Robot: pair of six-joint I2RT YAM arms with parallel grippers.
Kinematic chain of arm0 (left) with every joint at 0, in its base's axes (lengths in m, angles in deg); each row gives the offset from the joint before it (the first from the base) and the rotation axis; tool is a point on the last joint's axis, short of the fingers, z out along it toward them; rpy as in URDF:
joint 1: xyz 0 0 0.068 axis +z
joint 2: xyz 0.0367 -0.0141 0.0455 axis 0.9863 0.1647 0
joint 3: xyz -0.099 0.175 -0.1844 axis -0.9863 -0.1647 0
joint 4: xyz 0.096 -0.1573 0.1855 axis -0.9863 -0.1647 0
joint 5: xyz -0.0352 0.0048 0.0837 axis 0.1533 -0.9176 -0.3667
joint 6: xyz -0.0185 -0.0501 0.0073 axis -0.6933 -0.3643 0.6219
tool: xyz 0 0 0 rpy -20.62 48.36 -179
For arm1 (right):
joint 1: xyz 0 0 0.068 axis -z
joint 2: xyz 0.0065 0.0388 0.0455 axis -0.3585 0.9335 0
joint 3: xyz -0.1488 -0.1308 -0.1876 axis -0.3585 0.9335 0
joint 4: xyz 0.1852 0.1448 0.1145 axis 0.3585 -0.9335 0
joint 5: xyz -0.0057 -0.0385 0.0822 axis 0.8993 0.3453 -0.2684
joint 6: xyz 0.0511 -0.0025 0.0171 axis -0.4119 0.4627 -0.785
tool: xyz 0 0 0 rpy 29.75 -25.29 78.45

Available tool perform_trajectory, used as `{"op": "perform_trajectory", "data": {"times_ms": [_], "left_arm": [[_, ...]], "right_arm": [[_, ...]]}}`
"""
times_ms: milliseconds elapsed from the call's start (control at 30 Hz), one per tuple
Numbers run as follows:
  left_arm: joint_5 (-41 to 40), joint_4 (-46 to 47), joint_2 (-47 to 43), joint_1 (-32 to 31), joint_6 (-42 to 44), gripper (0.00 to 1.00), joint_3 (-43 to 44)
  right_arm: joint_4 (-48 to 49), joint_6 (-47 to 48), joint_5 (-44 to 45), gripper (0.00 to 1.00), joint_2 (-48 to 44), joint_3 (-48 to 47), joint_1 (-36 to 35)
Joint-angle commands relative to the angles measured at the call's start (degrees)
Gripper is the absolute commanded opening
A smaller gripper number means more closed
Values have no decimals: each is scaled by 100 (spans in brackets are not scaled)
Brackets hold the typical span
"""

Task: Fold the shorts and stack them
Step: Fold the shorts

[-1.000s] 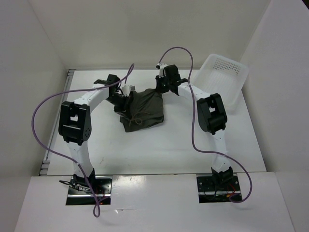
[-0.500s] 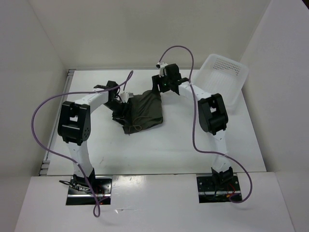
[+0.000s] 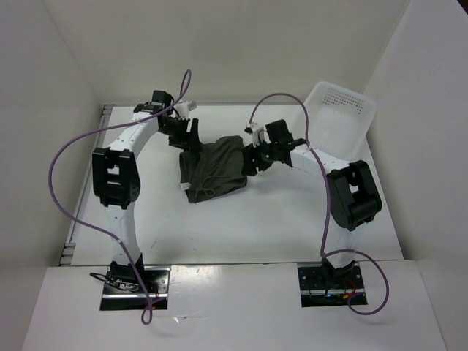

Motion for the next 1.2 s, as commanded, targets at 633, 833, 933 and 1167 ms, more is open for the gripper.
{"op": "perform_trajectory", "data": {"times_ms": [633,833,933,1167], "left_arm": [[-481,216,627,15,27,16,187],[-682,427,467,225,27,13,-165],[-683,366,783,393,27,13,315],[-69,234,1136,271,27,21,1011]], "right_arm": [[977,-1069,378,55,589,803,-433],[916,-1184,560,0,651,645,-433],[846,-1420,633,0,494,829,-433],[1013,-1975,272,0,-78,1726,-433]]}}
